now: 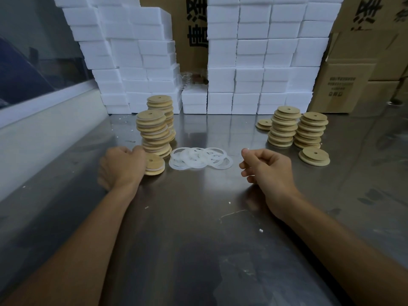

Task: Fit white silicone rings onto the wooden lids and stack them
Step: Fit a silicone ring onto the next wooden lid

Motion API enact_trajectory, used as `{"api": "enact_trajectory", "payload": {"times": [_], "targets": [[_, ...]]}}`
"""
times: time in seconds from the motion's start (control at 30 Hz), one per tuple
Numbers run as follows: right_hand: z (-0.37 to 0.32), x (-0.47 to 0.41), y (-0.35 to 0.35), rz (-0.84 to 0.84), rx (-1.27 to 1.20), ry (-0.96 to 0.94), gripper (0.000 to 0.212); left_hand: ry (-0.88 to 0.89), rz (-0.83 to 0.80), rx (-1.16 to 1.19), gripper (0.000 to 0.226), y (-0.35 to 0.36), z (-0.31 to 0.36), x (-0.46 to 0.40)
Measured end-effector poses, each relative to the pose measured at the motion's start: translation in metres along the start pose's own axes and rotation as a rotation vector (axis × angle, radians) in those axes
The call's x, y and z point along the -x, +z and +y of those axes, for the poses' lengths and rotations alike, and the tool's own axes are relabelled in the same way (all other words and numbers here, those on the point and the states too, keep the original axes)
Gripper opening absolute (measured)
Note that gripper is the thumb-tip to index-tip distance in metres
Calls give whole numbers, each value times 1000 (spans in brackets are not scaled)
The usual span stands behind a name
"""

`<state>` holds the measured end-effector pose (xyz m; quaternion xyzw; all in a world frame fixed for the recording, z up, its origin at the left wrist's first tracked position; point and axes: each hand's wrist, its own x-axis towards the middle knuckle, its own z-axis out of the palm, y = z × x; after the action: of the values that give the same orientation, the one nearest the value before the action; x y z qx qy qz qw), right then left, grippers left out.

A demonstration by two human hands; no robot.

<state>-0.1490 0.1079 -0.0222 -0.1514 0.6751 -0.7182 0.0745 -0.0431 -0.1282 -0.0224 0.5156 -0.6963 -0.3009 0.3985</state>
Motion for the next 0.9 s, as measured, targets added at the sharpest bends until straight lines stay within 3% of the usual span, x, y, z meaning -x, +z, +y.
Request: {"api": "enact_trajectory", "payload": {"times": [0.27,0.47,0.63,0.7,0.8,0.9], "targets": [[0,0,-1,-7,23,-15,19,120,-49,-261,27,8,-7,-5],[2,-6,-10,23,167,-93,16,228,-3,-317,24,8,-7,-1],[6,-19,-30,137,572,-240,8,351,-13,-344,21,7,-2,9],[7,-25,-40,202,815,-257,20,351,-38,-355,23,7,-2,10],[6,-34,-58,297,1089,-137,44,327,-69,-350,23,6,-1,10],[6,-38,-68,263,1160,56,53,325,-81,-342,21,6,-1,10]]}}
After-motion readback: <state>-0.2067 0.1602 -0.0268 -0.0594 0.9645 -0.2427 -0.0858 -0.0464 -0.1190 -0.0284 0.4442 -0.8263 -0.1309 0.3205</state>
